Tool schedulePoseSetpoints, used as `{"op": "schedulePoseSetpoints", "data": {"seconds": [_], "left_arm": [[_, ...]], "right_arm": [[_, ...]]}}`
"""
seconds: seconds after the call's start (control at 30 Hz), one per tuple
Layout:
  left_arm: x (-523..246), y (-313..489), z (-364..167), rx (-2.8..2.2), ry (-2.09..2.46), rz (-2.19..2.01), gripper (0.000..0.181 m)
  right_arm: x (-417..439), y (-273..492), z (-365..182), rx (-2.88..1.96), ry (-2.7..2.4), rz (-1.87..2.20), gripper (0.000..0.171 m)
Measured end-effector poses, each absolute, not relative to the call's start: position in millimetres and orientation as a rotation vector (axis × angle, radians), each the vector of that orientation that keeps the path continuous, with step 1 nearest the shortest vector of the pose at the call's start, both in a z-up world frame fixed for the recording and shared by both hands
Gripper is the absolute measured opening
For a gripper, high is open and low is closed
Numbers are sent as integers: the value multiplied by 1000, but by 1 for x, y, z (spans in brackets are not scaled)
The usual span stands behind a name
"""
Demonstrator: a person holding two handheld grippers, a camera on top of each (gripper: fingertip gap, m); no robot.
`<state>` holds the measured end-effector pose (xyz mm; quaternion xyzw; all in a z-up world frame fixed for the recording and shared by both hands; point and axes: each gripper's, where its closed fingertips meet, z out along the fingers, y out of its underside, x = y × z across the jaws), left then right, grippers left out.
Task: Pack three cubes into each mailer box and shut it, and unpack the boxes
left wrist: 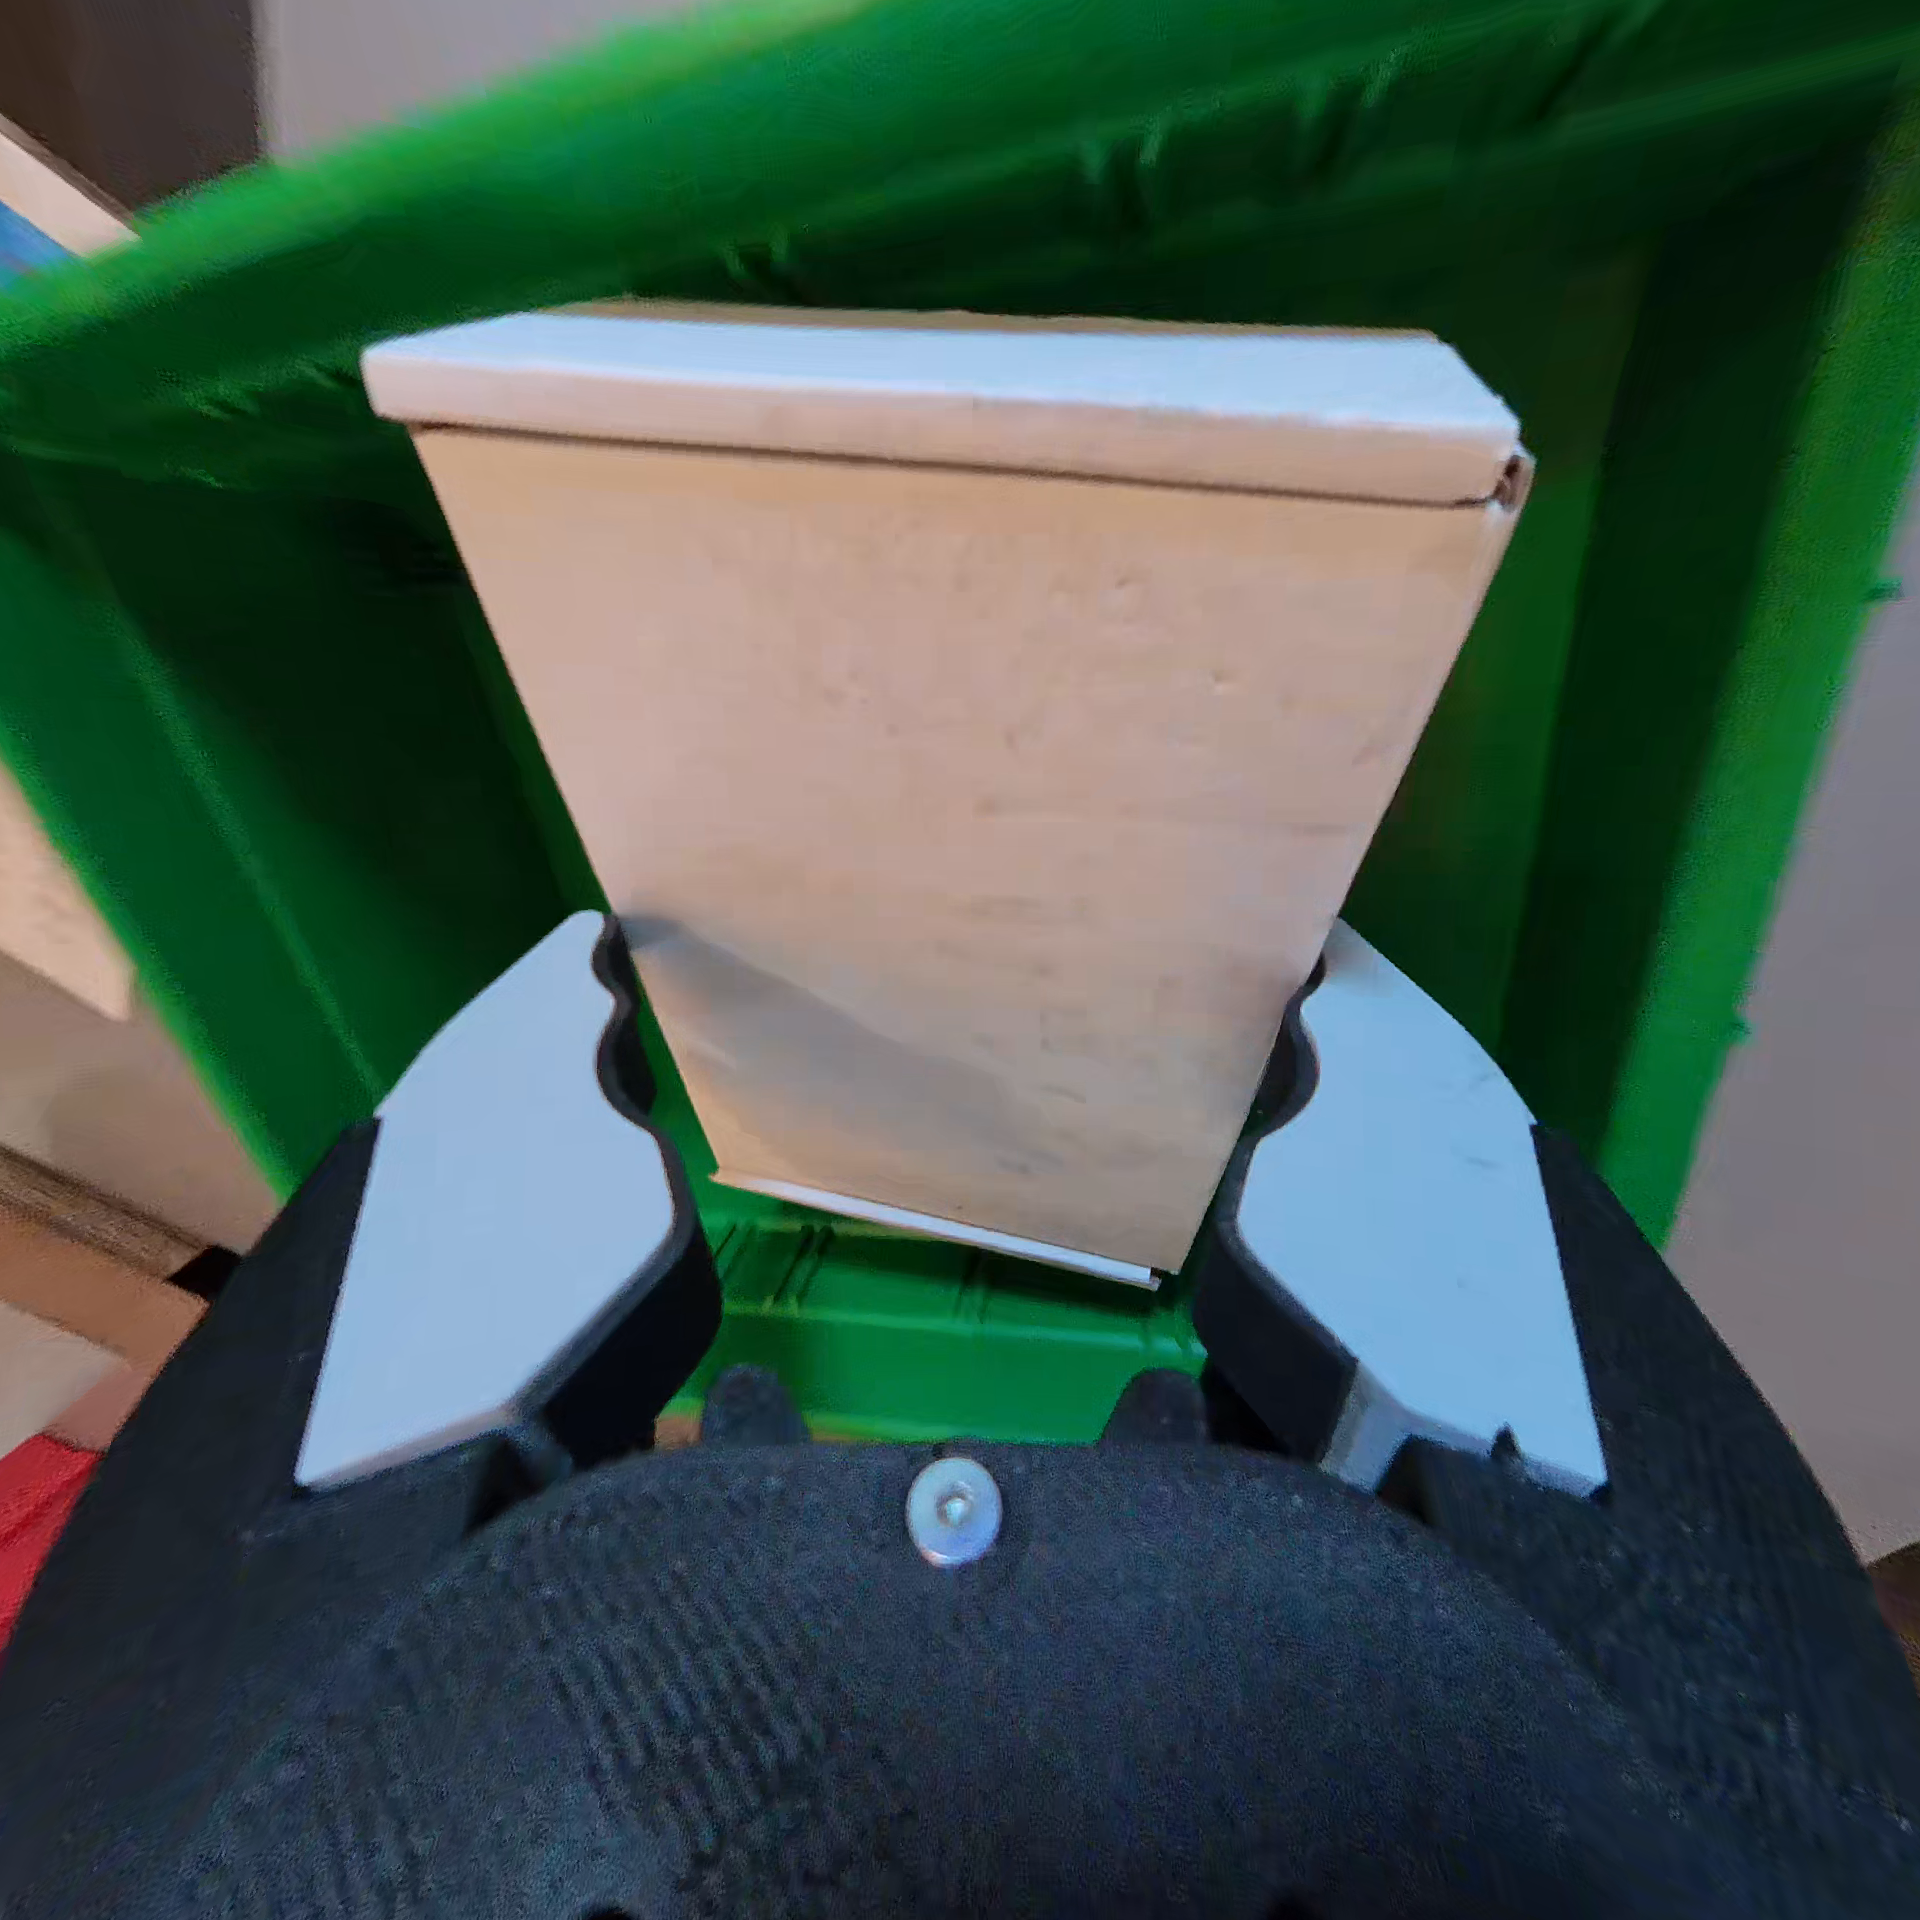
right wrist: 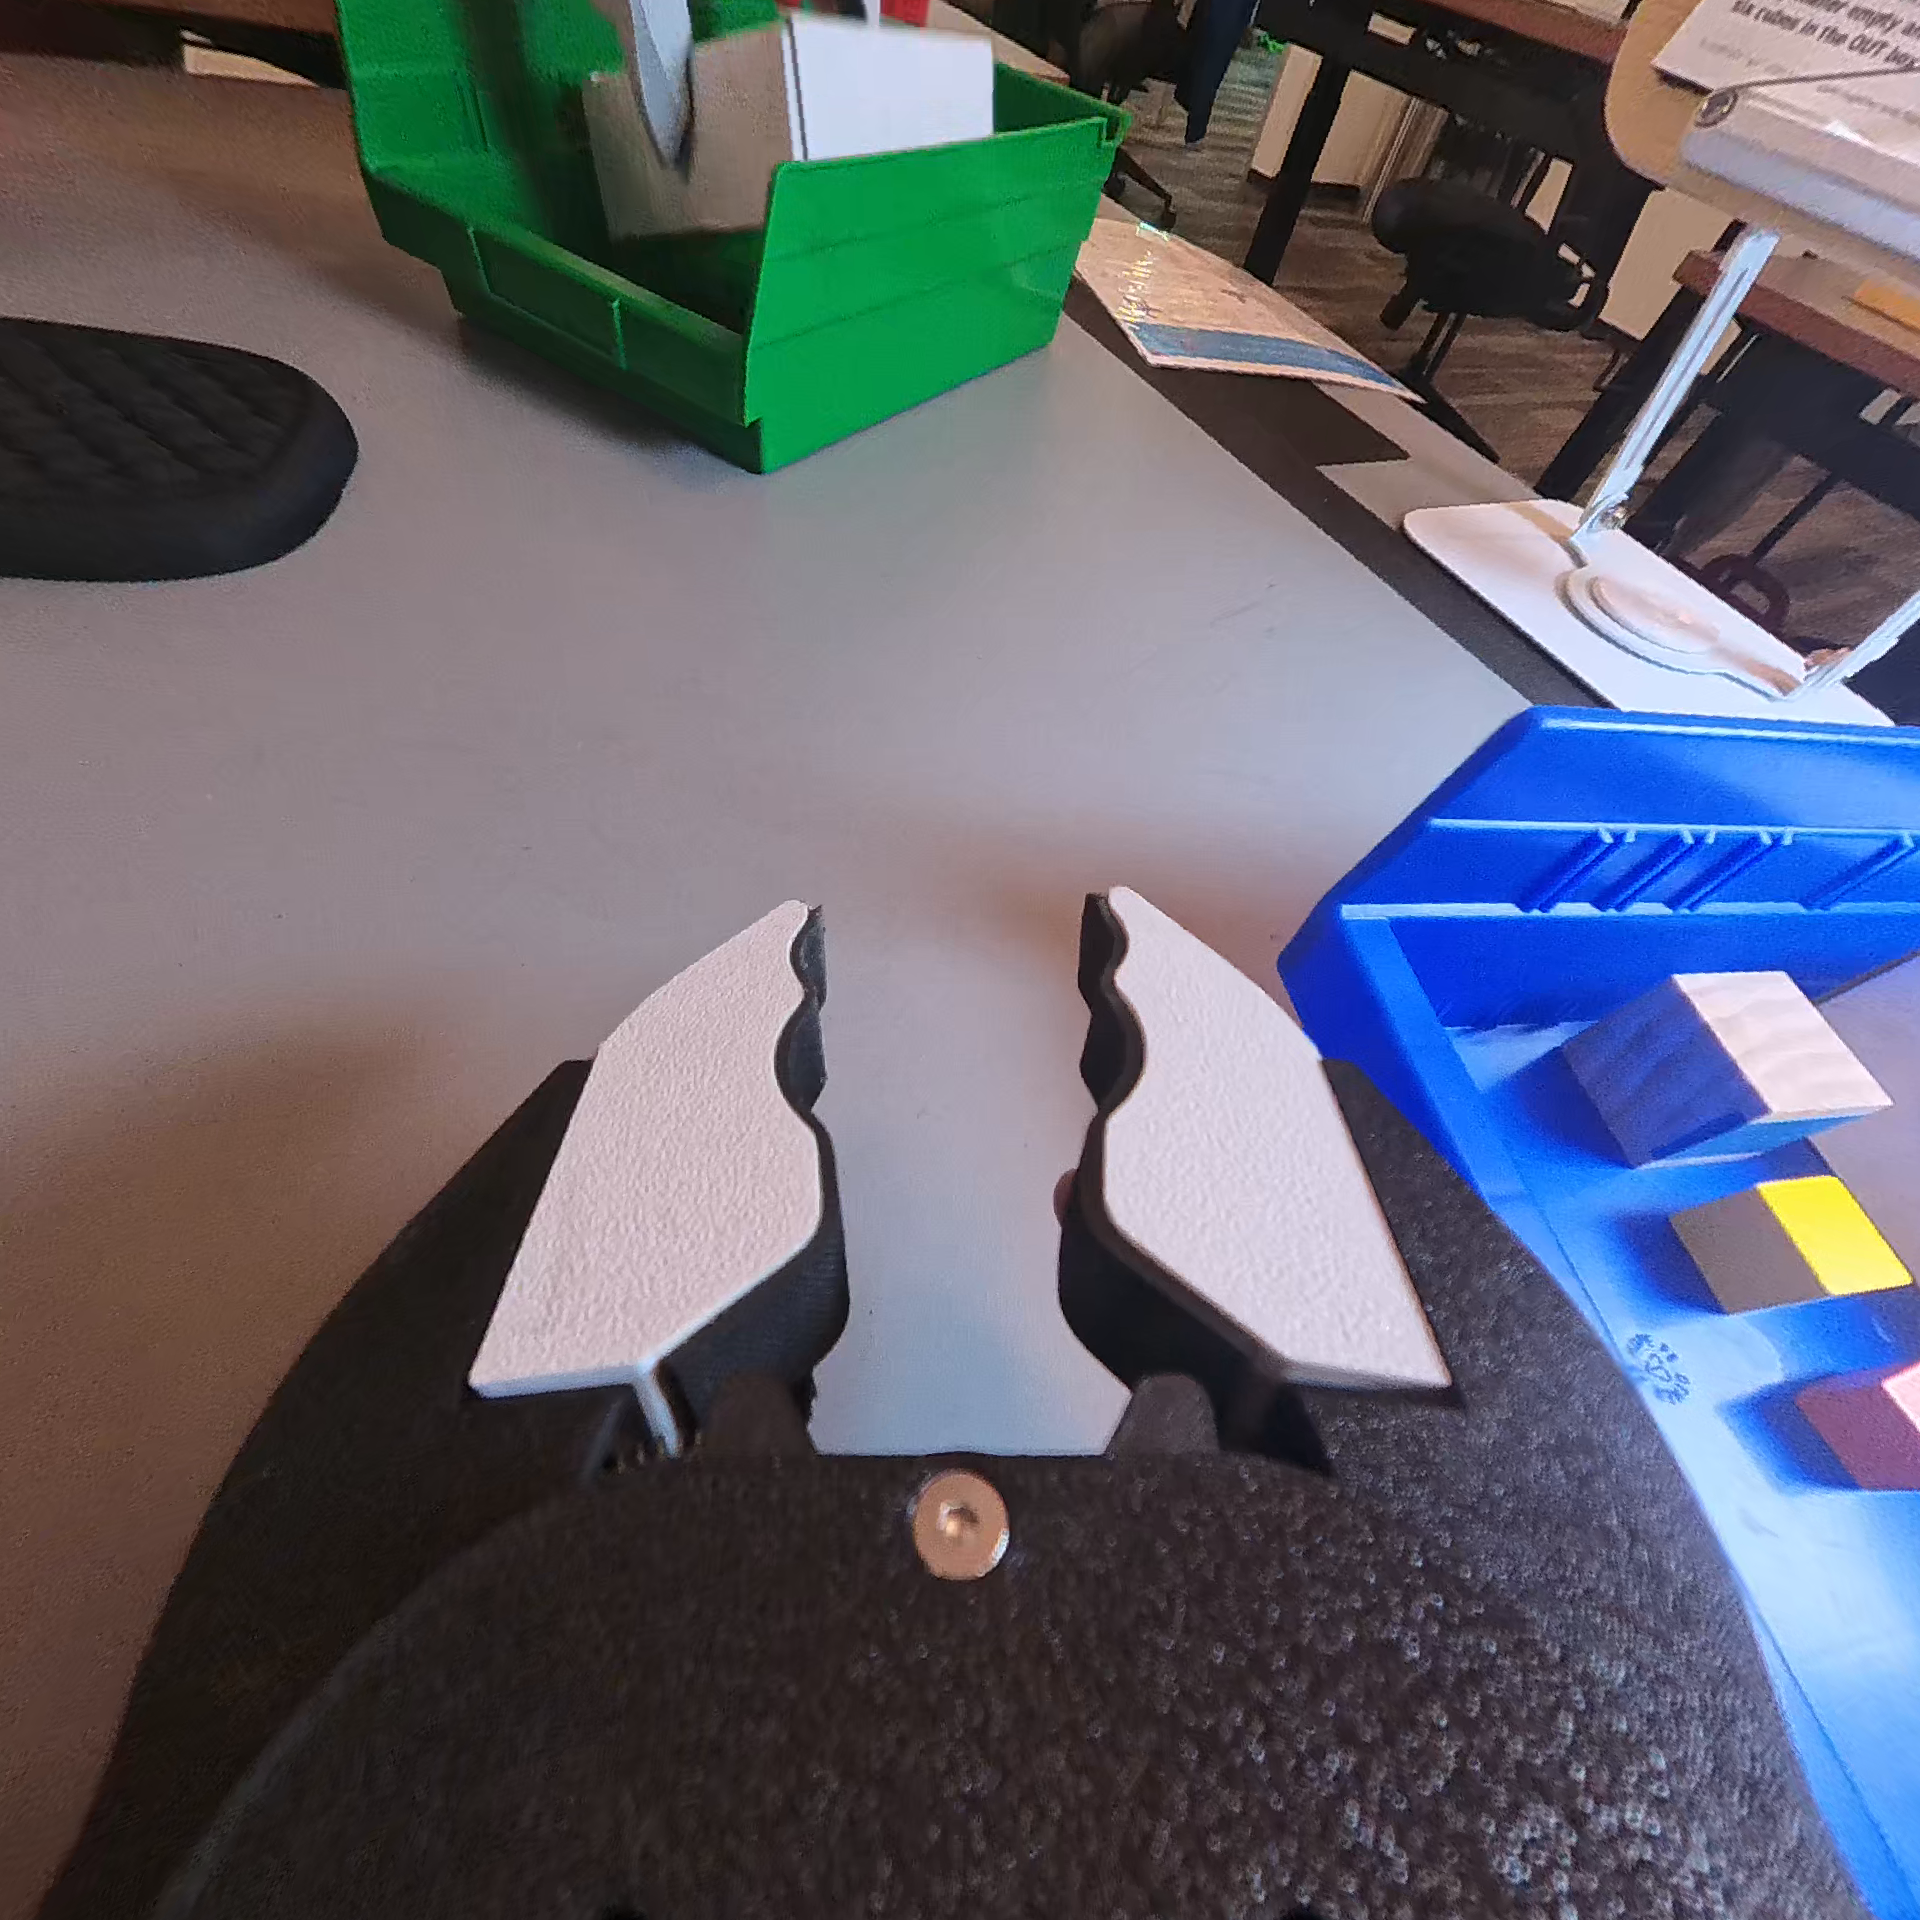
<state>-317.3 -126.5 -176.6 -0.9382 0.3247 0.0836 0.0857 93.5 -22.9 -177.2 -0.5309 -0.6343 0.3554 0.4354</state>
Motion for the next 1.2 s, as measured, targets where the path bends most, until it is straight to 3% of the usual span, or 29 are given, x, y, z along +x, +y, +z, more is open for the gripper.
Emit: {"op": "schedulePoseSetpoints", "data": {"seconds": [0.23,0.43,0.6,0.77,0.8,0.87,0.9,1.07,1.2], "left_arm": [[-270,-129,-94,-2561,958,211,115],[-201,-130,-60,-2362,1074,107,115],[-102,-142,-73,-2227,1323,-169,115],[-10,-155,-120,-2158,1542,-560,112],[4,-150,-122,-2119,1531,-639,54],[29,-135,-121,-2095,1416,-830,39],[32,-136,-131,-2139,1468,-865,61],[39,-122,-154,-2163,1574,-749,58],[31,-110,-149,-2126,1515,-627,69]], "right_arm": [[87,-31,-176,-1264,-1591,857,48],[84,-37,-150,-1115,-1525,776,55],[74,-57,-117,-853,-1507,620,68],[66,-96,-93,-591,-1570,499,82],[65,-100,-96,-568,-1603,465,85],[62,-106,-107,-524,-1664,380,87],[61,-109,-118,-517,-1707,362,83],[65,-103,-150,-551,-1814,338,70],[69,-92,-155,-578,-1816,330,66]]}}
